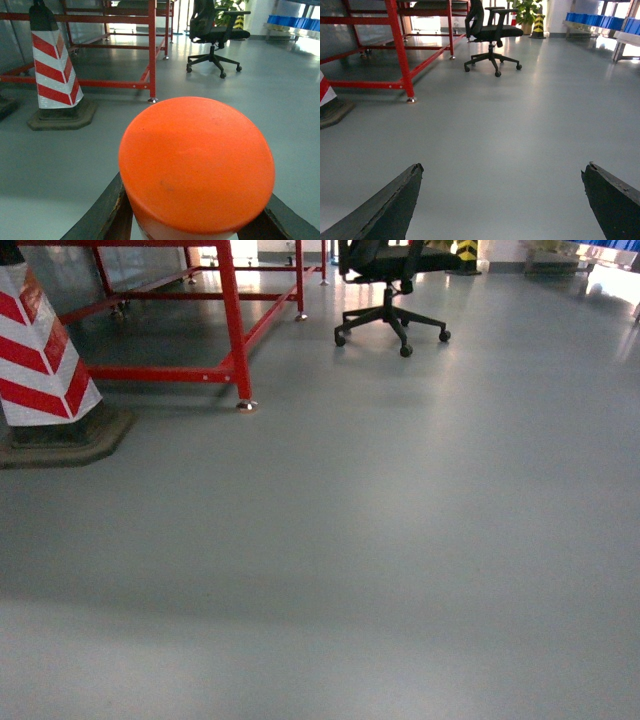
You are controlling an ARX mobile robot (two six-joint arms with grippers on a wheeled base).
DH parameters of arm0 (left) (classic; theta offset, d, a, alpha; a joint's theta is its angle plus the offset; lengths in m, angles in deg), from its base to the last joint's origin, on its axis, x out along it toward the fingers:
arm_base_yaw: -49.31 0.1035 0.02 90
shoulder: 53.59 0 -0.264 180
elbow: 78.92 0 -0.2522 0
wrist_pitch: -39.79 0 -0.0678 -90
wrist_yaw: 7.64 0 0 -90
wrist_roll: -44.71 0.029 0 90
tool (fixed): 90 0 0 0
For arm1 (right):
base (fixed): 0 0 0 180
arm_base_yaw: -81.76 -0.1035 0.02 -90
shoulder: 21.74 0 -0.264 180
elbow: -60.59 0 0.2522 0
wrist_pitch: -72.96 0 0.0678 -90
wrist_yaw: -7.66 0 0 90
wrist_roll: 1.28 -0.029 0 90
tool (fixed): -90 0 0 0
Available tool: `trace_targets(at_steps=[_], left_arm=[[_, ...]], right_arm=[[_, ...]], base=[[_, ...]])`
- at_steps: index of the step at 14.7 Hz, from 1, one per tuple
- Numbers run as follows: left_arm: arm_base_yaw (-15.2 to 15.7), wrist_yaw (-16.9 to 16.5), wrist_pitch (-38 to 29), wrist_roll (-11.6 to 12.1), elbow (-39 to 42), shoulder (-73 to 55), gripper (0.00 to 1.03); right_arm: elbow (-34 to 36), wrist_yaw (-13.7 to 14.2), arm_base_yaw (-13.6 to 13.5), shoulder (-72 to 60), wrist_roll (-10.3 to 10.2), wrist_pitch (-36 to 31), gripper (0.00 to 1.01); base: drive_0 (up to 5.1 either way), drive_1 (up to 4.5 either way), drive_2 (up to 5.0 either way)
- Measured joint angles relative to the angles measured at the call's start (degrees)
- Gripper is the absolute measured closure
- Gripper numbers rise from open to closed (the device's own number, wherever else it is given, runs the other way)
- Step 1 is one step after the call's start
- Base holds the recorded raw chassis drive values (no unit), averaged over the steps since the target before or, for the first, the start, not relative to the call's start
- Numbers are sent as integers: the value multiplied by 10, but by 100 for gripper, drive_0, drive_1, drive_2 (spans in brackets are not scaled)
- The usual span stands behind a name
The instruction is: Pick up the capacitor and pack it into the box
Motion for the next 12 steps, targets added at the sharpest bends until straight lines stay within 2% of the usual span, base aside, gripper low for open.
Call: trace_targets(at_steps=[12], left_arm=[[0,0,-2,0,0,0,59]], right_arm=[[0,0,0,0,0,3,3]], base=[[-499,247,247]])
